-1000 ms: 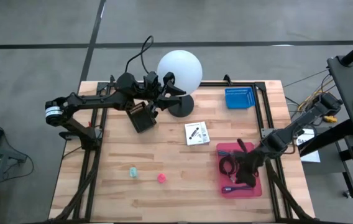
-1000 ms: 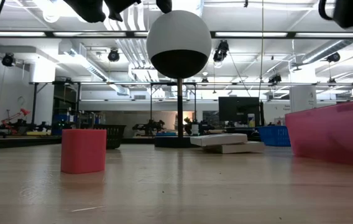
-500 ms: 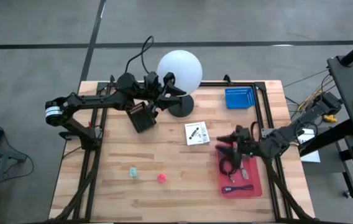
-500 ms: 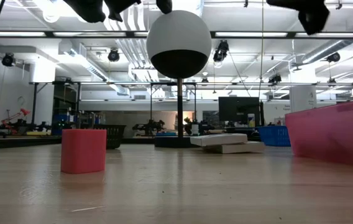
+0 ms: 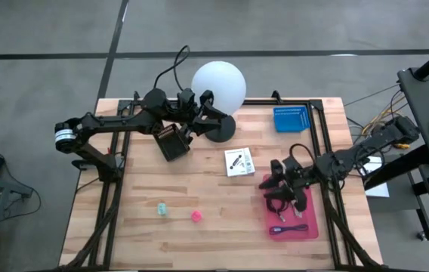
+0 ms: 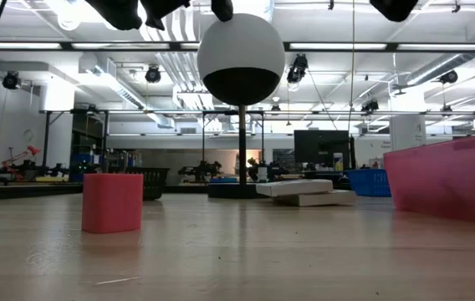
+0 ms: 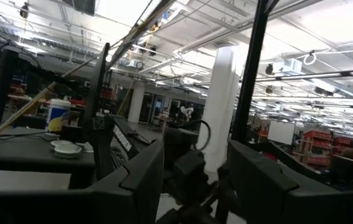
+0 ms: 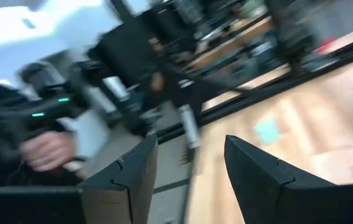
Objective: Pick and place items into bin
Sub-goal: Put the blue charger cable adapter into the black bin
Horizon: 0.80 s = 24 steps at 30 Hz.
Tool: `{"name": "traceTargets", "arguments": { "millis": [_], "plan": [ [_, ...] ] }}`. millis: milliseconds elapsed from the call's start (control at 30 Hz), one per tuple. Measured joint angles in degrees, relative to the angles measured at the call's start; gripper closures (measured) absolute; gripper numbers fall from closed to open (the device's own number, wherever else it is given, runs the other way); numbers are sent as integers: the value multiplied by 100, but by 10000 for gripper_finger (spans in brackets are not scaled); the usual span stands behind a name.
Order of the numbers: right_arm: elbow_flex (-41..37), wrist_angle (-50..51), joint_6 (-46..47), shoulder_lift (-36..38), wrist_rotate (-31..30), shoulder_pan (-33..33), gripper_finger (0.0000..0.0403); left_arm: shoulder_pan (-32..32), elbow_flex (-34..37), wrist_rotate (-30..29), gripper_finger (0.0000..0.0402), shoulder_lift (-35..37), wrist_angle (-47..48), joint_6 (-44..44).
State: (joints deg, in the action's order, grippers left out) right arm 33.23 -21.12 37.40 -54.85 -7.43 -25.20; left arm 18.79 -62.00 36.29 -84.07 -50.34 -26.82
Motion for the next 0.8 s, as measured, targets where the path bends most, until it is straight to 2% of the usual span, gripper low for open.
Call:
{"name": "traceTargets", "arguments": {
  "millis": [67, 133, 233, 467, 800],
  "plan": [
    [0, -135, 89, 0, 476, 238, 229, 0, 0, 199, 240, 5, 19, -139],
    [0, -216, 48, 11, 583, 460, 230, 2, 2, 420, 240, 9, 49, -295],
    [0, -194, -247, 13, 555, 789, 229, 2, 2, 665, 240, 18, 55, -623],
    [0, -184, -493, 6, 143, 1378, 229, 2, 2, 698, 240, 50, 43, -1532],
    [0, -154, -1884, 2, 135, 1461, 219, -13, 2, 523, 240, 61, 38, -2380]
  ]
}}
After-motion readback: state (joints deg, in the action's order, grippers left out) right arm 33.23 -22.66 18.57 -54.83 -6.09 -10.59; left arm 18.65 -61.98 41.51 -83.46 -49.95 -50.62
